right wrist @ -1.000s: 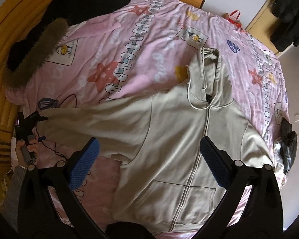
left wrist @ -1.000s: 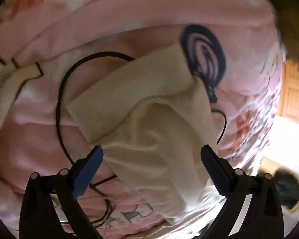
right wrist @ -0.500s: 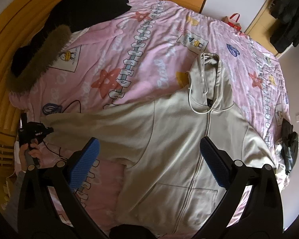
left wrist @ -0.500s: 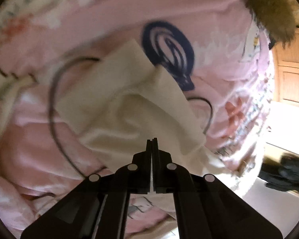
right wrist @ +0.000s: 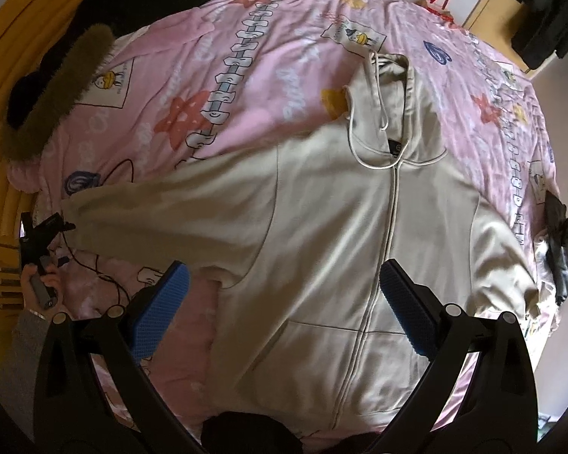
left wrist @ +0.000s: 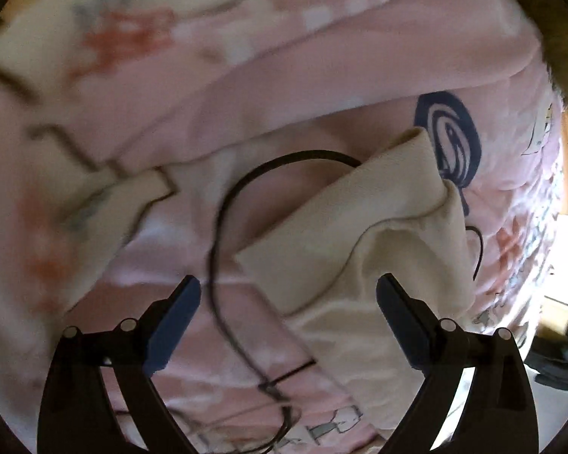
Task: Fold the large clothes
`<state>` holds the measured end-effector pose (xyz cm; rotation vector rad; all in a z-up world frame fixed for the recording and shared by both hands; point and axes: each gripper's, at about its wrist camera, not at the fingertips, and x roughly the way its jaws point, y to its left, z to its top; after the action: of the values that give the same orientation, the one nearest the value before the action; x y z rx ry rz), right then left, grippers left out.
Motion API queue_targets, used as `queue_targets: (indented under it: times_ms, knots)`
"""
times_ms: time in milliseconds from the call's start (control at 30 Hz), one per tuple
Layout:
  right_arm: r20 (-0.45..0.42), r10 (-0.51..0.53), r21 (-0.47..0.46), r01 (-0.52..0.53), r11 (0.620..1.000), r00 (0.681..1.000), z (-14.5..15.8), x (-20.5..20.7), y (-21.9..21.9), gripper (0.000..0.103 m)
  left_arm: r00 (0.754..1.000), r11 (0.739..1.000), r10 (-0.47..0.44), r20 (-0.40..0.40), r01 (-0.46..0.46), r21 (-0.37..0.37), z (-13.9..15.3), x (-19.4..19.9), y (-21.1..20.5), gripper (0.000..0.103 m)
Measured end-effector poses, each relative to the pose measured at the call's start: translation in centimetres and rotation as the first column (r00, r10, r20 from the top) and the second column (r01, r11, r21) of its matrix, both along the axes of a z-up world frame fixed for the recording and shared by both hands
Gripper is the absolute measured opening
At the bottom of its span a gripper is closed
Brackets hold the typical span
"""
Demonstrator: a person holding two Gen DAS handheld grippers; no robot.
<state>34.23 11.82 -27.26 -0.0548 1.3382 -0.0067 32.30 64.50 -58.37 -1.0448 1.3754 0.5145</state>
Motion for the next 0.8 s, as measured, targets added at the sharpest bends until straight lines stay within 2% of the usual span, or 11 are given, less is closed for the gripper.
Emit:
queue_targets:
  times_ms: [200, 267, 333, 367, 400, 433, 633, 733, 800]
  knots:
    - [-0.009, 0.020, -0.024, -0.021, 0.999, 1.000, -0.6, 0.0, 1.8, 0.098, 1.000, 1.000, -0.014, -0.002, 0.014, 0.003, -1.9, 1.5, 0.0, 0.090]
    - [-0.009, 0.031, -0.031, -0.031, 0.999, 0.999, -0.8, -0.2, 2.5, 0.098, 1.000, 1.000, -0.016, 0.025, 0.016, -0.002, -1.4, 1.9, -0.2, 0.076]
    - [-0.020, 0.033, -0.030, -0.033, 0.999, 0.999, -1.2, -0.4, 2.9, 0.098, 0.997, 0.998, -0.056, 0.049, 0.056, -0.006, -0.5, 2.7, -0.9, 0.047]
    - [-0.025, 0.032, -0.029, -0.033, 0.999, 0.999, -1.3, -0.5, 3.1, 0.098, 0.995, 0.997, -0.081, 0.062, 0.081, -0.009, -0.2, 3.0, -1.2, 0.040]
    - [-0.026, 0.031, -0.030, -0.032, 0.999, 0.999, -1.4, -0.5, 3.2, 0.098, 0.991, 0.993, -0.113, 0.076, 0.114, -0.008, 0.3, 3.5, -1.9, 0.024]
    - [-0.027, 0.032, -0.031, -0.033, 0.999, 0.999, -1.4, -0.6, 3.4, 0.098, 0.989, 0.992, -0.124, 0.087, 0.125, -0.010, 0.7, 3.7, -2.2, 0.022]
    - [-0.004, 0.042, -0.017, -0.042, 0.999, 0.999, -0.6, -0.9, 3.8, 0.098, 0.968, 0.975, -0.214, 0.135, 0.203, 0.084, 5.0, 4.1, -5.0, 0.019]
    - [0.007, 0.045, -0.006, -0.045, 0.999, 0.999, -0.6, -1.1, 3.4, 0.098, 0.948, 0.961, -0.263, 0.179, 0.243, 0.129, 8.0, 3.5, -6.2, 0.019]
    - [0.005, 0.037, 0.007, -0.037, 0.999, 0.999, -1.0, -1.4, 2.9, 0.098, 0.923, 0.937, -0.328, 0.200, 0.291, 0.193, 10.8, 3.3, -8.5, 0.019]
